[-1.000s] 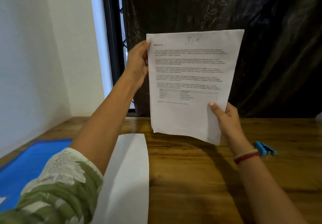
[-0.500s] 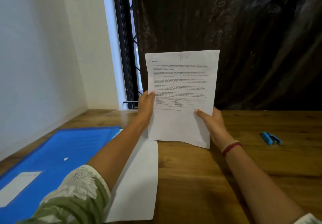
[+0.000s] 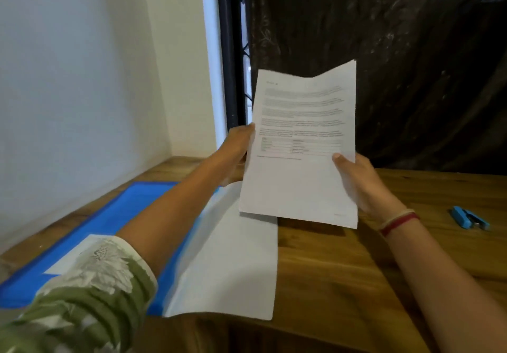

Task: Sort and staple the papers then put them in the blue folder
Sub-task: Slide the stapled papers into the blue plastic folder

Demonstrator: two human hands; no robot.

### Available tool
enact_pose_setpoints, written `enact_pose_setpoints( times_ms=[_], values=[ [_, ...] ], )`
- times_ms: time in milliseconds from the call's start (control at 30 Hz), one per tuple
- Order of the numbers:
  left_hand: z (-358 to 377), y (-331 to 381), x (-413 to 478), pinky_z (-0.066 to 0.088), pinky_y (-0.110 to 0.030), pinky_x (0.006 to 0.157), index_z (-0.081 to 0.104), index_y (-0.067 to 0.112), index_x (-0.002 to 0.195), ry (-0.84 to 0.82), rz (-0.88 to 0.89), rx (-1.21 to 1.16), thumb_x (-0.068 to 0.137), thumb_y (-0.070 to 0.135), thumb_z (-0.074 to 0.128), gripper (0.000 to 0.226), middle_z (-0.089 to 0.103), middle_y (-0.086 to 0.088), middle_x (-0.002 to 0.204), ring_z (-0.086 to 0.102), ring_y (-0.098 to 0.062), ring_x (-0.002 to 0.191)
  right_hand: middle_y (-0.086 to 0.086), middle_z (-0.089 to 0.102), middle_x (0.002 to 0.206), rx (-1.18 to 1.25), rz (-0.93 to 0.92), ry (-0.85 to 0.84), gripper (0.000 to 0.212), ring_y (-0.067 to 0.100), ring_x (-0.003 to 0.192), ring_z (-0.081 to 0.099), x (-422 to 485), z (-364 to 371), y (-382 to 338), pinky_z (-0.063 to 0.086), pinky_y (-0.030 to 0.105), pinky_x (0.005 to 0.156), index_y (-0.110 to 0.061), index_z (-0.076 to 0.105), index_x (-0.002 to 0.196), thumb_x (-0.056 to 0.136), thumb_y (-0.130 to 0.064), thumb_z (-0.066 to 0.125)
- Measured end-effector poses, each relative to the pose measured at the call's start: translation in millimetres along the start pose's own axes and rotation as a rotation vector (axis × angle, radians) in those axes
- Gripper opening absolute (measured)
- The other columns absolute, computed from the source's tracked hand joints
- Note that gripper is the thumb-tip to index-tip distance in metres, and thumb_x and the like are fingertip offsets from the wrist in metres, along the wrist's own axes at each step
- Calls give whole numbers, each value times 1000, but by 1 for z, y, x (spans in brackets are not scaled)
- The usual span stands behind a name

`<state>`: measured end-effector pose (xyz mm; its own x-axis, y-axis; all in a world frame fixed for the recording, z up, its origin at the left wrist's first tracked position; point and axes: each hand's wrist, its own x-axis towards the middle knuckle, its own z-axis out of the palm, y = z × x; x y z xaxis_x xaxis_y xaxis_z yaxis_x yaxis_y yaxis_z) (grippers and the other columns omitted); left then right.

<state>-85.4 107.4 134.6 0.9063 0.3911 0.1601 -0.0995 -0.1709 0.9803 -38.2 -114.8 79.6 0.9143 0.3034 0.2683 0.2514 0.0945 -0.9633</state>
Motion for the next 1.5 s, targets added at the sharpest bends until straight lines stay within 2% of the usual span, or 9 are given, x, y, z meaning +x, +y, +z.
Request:
enact_pose_setpoints(
  times_ms=[167, 367, 500, 667, 767, 867, 1100, 1233, 1500],
  values=[
    [-71, -39, -11, 42, -28, 67, 64, 8, 93, 134, 79, 806, 95, 34, 51, 29, 65, -10, 92, 60, -29, 85, 12, 71, 111, 35, 266, -102, 13, 32, 102, 68, 2, -2, 21, 50, 52, 95, -17, 65, 105, 96, -21, 56],
    [-108, -76, -49, 44, -32, 87, 58, 13, 101, -99, -208, 1513, 81, 65, 56, 56, 61, -4, 115, 56, -23, 100, 16, 74, 101, 105, 487, -163, 28, 32, 82, 73, -3, -7, 36, 61, 41, 68, -12, 66, 107, 81, -23, 67],
    [-112, -84, -56, 41, -31, 92, 47, 11, 134, -186, -304, 1504, 84, 62, 55, 72, 53, -7, 131, 52, -26, 118, 15, 74, 99, -161, 472, -108, 35, 35, 96, 68, -2, -12, 43, 50, 48, 96, -12, 70, 104, 81, -39, 71],
    [-106, -87, -53, 41, -27, 70, 55, 14, 92, -186, -227, 1520, 89, 48, 52, 34, 56, 0, 88, 53, -21, 86, 18, 72, 105, -344, 493, -212, 50, 40, 97, 67, -3, -16, 39, 54, 47, 88, -9, 68, 114, 77, -43, 71],
    [-104, -90, -49, 39, -31, 79, 58, 12, 97, -122, -133, 1498, 95, 47, 42, 39, 59, -6, 98, 55, -24, 93, 18, 73, 100, -338, 532, -231, 52, 37, 83, 71, -4, -22, 35, 58, 39, 71, -8, 66, 114, 73, -40, 71],
    [-95, -86, -42, 39, -31, 75, 55, 8, 83, -90, -70, 1352, 99, 36, 38, 37, 60, -11, 91, 54, -23, 80, 21, 69, 113, -351, 537, -224, 50, 46, 106, 64, -4, -38, 33, 43, 54, 100, -10, 68, 115, 76, -41, 74],
    [-76, -82, -26, 56, -37, 74, 60, 0, 87, -123, -170, 856, 92, 22, 39, 30, 72, -21, 88, 69, -36, 70, 24, 70, 99, -113, 584, -308, 33, 41, 82, 67, -7, -68, 23, 44, 36, 80, -3, 66, 110, 102, -19, 39],
    [-78, -77, -22, 56, -41, 75, 61, -7, 104, -163, -247, 780, 90, 21, 41, 37, 71, -23, 92, 69, -42, 78, 26, 58, 127, -93, 532, -520, 46, 40, 107, 64, -3, -78, 32, 49, 41, 90, 2, 50, 132, 105, -12, 15],
    [-59, -72, -25, 43, -27, 59, 45, 10, 59, -150, -68, 1110, 93, 22, 39, 37, 55, -5, 56, 55, -21, 52, 24, 67, 115, -193, 624, -434, 26, 39, 90, 71, -5, -46, 21, 57, 40, 73, -4, 69, 113, 93, -17, 58]
  ],
)
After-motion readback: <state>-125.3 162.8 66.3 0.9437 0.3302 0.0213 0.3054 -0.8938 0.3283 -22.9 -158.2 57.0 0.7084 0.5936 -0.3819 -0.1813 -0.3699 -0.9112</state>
